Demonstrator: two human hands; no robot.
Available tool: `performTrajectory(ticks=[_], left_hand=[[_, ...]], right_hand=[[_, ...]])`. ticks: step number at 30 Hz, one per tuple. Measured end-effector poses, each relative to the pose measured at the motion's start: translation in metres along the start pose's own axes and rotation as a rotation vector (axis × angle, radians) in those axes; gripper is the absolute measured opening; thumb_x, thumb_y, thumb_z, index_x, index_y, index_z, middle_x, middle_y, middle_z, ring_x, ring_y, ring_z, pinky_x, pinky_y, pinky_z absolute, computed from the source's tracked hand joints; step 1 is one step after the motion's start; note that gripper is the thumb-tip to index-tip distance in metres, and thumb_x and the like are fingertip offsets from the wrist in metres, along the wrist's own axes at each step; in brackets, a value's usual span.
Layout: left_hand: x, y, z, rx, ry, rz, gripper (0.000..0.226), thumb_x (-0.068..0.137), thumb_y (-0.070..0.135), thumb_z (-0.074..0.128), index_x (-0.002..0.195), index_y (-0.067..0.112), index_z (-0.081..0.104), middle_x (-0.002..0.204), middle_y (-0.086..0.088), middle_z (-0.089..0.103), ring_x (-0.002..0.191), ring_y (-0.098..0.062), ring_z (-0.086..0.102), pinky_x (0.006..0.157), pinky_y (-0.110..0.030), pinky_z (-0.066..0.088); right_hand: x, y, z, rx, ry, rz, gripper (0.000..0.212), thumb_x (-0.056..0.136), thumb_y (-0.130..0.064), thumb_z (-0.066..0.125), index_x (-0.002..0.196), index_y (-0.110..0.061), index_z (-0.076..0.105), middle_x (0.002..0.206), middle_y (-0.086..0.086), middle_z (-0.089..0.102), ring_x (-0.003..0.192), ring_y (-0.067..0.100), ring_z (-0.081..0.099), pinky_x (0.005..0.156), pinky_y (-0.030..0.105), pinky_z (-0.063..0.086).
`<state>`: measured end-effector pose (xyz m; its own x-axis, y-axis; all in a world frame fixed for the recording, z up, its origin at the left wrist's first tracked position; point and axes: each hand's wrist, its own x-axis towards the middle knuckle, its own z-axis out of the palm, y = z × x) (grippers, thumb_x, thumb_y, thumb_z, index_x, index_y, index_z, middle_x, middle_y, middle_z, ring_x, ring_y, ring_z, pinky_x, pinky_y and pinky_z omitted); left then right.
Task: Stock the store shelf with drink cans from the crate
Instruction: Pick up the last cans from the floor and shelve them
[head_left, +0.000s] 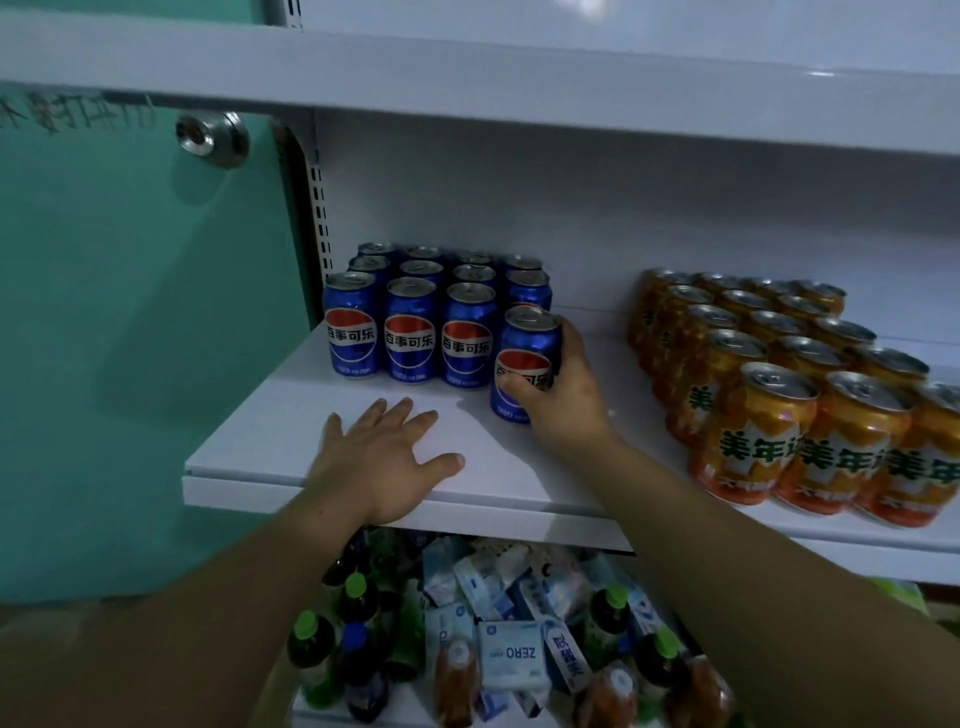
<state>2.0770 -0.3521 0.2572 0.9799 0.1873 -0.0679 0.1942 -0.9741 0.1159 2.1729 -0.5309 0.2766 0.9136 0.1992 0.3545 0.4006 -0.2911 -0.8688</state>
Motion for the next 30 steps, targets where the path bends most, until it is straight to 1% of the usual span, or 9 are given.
performTrajectory(ticks=[3, 7, 10, 16, 19, 22, 25, 30], left_hand=[[-0.001, 0.000, 0.000, -0.011, 0.013, 0.007, 0.076, 0.085, 0.076, 0.020, 0.150, 0.040, 0.008, 0.160, 0.012, -0.002, 0.147, -0.012, -0.004, 0.117, -0.052, -0.003], [-0.001, 0.000, 0.001, -0.015, 0.021, 0.010, 0.075, 0.085, 0.076, 0.021, 0.150, 0.040, 0.008, 0.160, 0.012, -0.002, 0.147, -0.011, -0.004, 0.117, -0.051, -0.003], [-0.001, 0.000, 0.001, -0.016, 0.023, 0.006, 0.075, 0.085, 0.076, 0.021, 0.150, 0.041, 0.008, 0.160, 0.012, -0.002, 0.147, -0.011, -0.004, 0.118, -0.051, -0.004], [0.001, 0.000, 0.002, -0.013, 0.022, 0.000, 0.076, 0.084, 0.077, 0.020, 0.150, 0.041, 0.007, 0.160, 0.013, -0.002, 0.147, -0.010, -0.005, 0.118, -0.051, -0.004], [0.000, 0.000, 0.002, -0.015, 0.028, 0.002, 0.075, 0.084, 0.076, 0.021, 0.150, 0.041, 0.007, 0.160, 0.013, -0.002, 0.147, -0.010, -0.005, 0.118, -0.051, -0.004], [0.000, 0.000, 0.002, -0.013, 0.025, 0.001, 0.075, 0.084, 0.076, 0.020, 0.150, 0.041, 0.007, 0.160, 0.013, -0.002, 0.147, -0.010, -0.005, 0.118, -0.051, -0.003], [0.000, 0.001, 0.002, -0.015, 0.029, 0.000, 0.075, 0.084, 0.076, 0.020, 0.150, 0.041, 0.007, 0.160, 0.013, -0.002, 0.147, -0.010, -0.005, 0.118, -0.051, -0.003], [-0.001, 0.001, 0.001, -0.025, 0.030, -0.003, 0.075, 0.085, 0.075, 0.022, 0.150, 0.041, 0.009, 0.160, 0.013, -0.001, 0.147, -0.010, -0.004, 0.118, -0.050, -0.003]], right_hand=[[0.012, 0.008, 0.005, -0.027, 0.038, -0.015, 0.078, 0.081, -0.018, 0.075, 0.145, -0.027, 0.030, 0.137, -0.004, 0.051, 0.120, 0.012, 0.051, 0.102, 0.034, 0.044], [0.027, 0.015, 0.010, -0.019, 0.053, -0.016, 0.078, 0.082, -0.020, 0.075, 0.146, -0.024, 0.029, 0.140, -0.002, 0.050, 0.125, 0.017, 0.050, 0.104, 0.035, 0.043], [0.035, 0.019, 0.011, -0.025, 0.051, -0.015, 0.078, 0.082, -0.022, 0.074, 0.146, -0.025, 0.030, 0.140, -0.003, 0.050, 0.125, 0.017, 0.050, 0.104, 0.037, 0.043], [0.046, 0.024, 0.013, 0.001, 0.047, 0.014, 0.082, 0.081, -0.021, 0.076, 0.147, -0.028, 0.028, 0.140, -0.005, 0.050, 0.124, 0.015, 0.051, 0.105, 0.039, 0.044], [0.048, 0.024, 0.012, 0.010, 0.035, 0.017, 0.082, 0.081, -0.019, 0.076, 0.147, -0.029, 0.028, 0.139, -0.005, 0.051, 0.122, 0.014, 0.051, 0.102, 0.034, 0.044], [0.048, 0.024, 0.011, 0.018, 0.032, 0.017, 0.082, 0.081, -0.019, 0.076, 0.147, -0.028, 0.028, 0.138, -0.005, 0.052, 0.121, 0.014, 0.052, 0.101, 0.033, 0.045], [0.049, 0.020, 0.009, 0.036, 0.004, 0.064, 0.081, 0.081, -0.020, 0.076, 0.146, -0.028, 0.028, 0.137, -0.005, 0.052, 0.118, 0.012, 0.052, 0.096, 0.028, 0.044], [0.054, 0.012, 0.003, 0.030, -0.039, 0.132, 0.080, 0.080, -0.021, 0.078, 0.142, -0.026, 0.027, 0.133, -0.003, 0.053, 0.118, 0.017, 0.053, 0.089, 0.027, 0.044]])
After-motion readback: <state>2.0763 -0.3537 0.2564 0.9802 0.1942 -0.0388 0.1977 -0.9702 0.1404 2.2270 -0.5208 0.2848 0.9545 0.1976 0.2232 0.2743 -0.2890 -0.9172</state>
